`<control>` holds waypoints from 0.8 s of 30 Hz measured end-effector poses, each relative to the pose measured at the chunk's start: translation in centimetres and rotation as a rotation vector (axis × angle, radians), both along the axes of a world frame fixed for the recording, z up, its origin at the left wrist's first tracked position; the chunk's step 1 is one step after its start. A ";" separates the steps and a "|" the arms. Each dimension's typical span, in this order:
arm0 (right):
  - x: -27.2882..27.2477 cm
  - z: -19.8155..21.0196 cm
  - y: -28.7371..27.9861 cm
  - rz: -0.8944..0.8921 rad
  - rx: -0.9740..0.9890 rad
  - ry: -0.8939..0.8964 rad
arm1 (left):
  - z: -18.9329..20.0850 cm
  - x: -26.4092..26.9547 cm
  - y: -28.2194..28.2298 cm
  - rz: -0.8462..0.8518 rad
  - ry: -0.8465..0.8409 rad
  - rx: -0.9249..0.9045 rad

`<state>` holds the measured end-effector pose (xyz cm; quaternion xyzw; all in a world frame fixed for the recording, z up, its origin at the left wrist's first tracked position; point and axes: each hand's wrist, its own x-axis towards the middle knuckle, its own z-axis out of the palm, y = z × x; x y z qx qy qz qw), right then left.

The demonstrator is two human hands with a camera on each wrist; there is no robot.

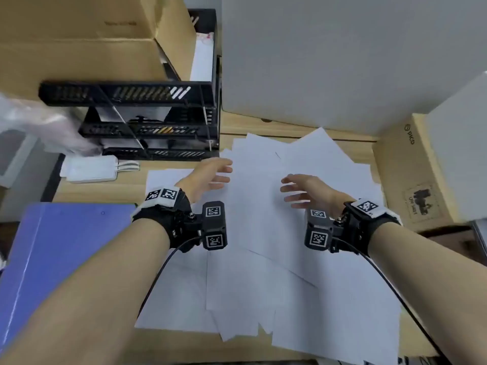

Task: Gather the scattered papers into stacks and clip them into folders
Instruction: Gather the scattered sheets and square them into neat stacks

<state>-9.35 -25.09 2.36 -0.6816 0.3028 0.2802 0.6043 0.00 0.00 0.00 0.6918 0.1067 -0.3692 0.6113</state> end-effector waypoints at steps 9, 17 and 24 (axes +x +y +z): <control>-1.8 -5.3 -2.5 0.155 -0.146 0.057 | -5.5 -1.5 1.6 0.053 0.066 0.166; -3.8 -8.3 -7.9 0.051 -0.417 0.067 | -7.0 -2.1 1.7 0.052 0.104 0.261; -3.1 -9.9 -5.6 0.260 -0.677 0.095 | -6.9 -3.2 -1.1 -0.085 0.027 0.284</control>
